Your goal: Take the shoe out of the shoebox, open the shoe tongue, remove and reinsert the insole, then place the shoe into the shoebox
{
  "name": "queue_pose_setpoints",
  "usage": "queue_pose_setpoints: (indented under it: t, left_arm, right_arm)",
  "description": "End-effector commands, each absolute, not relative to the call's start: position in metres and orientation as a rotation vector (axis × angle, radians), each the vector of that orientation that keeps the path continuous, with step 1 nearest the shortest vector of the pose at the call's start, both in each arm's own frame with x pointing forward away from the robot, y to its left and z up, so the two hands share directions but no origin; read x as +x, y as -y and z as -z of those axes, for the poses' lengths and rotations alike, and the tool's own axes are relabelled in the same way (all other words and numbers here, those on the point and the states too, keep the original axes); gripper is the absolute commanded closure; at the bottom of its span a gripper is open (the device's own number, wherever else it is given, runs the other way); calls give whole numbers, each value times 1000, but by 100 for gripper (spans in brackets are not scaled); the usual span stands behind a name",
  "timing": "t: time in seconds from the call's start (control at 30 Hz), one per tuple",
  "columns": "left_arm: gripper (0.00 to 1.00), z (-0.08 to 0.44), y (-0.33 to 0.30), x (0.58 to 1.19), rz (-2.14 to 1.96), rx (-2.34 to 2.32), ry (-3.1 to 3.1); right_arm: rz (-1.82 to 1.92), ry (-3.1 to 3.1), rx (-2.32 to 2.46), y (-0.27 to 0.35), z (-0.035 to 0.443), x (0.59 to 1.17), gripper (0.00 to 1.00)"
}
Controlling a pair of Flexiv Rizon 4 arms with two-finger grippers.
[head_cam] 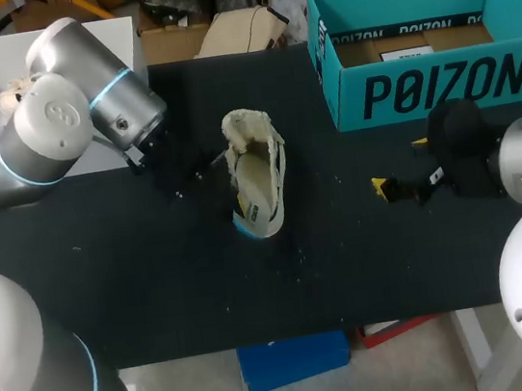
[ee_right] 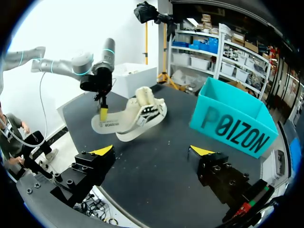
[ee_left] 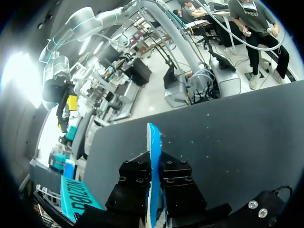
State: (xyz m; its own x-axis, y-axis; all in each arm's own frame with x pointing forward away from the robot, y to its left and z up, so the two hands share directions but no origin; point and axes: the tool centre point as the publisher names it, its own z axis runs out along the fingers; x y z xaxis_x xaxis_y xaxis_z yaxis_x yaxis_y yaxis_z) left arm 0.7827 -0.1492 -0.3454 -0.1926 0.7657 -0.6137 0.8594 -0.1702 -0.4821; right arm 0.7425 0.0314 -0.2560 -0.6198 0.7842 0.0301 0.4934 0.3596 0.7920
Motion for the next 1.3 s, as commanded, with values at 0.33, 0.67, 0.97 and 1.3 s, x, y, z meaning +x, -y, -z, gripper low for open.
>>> queue_pose_setpoints:
  t: [0.33, 0.67, 0.97, 1.3]
  left_arm:
    - [100, 351, 160, 802, 1266, 1877, -1916]
    - [100, 359, 171, 829, 1222, 1814, -1906]
    - [100, 372, 172, 851, 1217, 1760, -1917]
    - [100, 379, 176, 869, 1146, 1684, -2063]
  right_arm:
    - [-1138, -2275, 1123, -32, 257, 743, 0]
    - [-1138, -2275, 1123, -32, 257, 743, 0]
    - [-1138, -2275, 1123, -32, 257, 743, 0]
    - [-1138, -2275, 1123, -32, 257, 743, 0]
